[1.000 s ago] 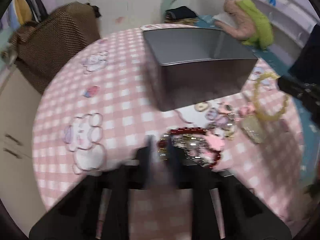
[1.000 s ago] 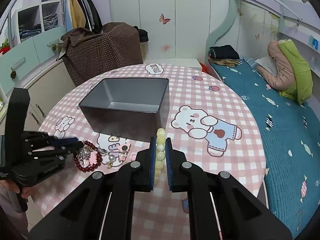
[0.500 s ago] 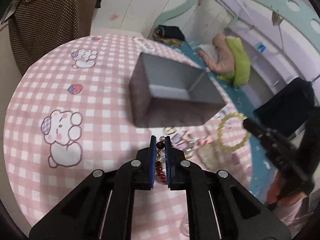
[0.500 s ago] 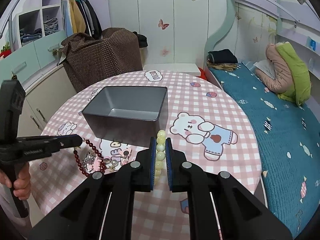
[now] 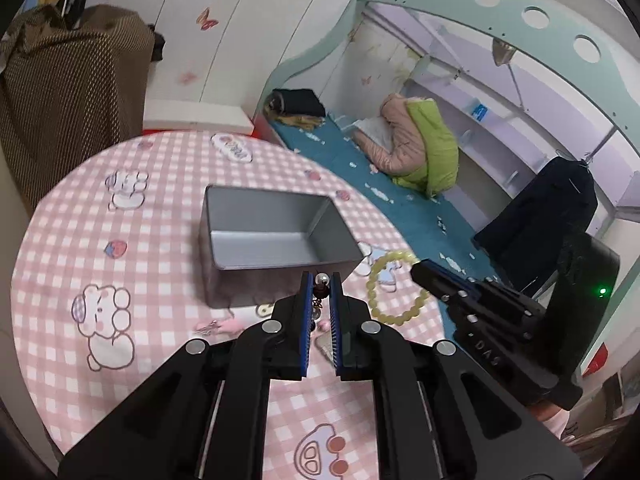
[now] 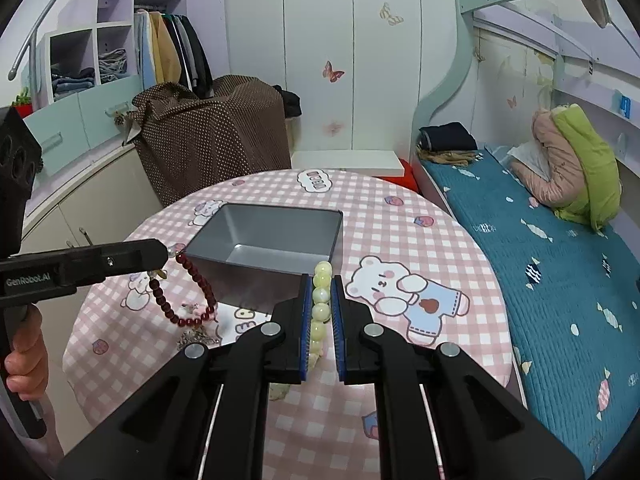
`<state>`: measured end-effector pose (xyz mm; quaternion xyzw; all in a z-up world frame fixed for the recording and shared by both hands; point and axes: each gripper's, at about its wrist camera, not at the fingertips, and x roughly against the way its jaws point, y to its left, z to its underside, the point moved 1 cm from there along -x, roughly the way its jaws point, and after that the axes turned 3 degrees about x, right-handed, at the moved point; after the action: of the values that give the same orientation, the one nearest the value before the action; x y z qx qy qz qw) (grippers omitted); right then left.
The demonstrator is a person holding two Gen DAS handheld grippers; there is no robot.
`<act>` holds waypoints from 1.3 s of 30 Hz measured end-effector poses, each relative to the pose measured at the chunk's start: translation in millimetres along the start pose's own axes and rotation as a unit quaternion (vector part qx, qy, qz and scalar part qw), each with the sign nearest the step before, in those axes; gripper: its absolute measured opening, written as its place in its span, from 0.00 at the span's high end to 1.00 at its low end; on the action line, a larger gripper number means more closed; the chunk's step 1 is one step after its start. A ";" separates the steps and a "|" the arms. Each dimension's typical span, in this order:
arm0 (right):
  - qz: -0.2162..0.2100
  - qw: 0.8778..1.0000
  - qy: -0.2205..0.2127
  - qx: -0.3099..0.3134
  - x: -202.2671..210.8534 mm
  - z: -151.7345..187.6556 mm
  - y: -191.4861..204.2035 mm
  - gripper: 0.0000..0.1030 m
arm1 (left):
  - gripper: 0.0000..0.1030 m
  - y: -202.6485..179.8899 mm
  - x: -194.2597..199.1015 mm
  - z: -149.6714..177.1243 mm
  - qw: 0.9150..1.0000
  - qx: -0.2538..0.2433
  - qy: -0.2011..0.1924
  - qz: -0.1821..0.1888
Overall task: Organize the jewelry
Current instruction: 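Carry both bracelets over the open tin with both tools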
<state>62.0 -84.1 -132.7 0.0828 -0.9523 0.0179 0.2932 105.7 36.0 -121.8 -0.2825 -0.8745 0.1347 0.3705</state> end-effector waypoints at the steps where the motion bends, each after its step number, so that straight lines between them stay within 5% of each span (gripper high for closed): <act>1: 0.000 1.000 -0.003 0.001 0.9 -1.1 -0.2 0.92 | 0.92 -1.6 3.4 -2.1 1.000 -0.003 -0.004 0.002; 21: -0.026 0.997 -0.064 0.026 0.4 -51.2 16.4 0.92 | 0.92 -5.4 6.7 -37.7 0.999 -0.022 -0.040 -0.024; 39: -0.036 0.999 -0.010 0.011 -53.5 -52.2 10.9 0.92 | 0.92 21.4 -40.4 -56.9 1.000 -0.005 -0.017 -0.026</act>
<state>132.8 -61.1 -119.3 0.1208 -0.9513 0.0167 0.2833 178.2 30.7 -115.2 -0.2592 -0.8883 0.1251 0.3579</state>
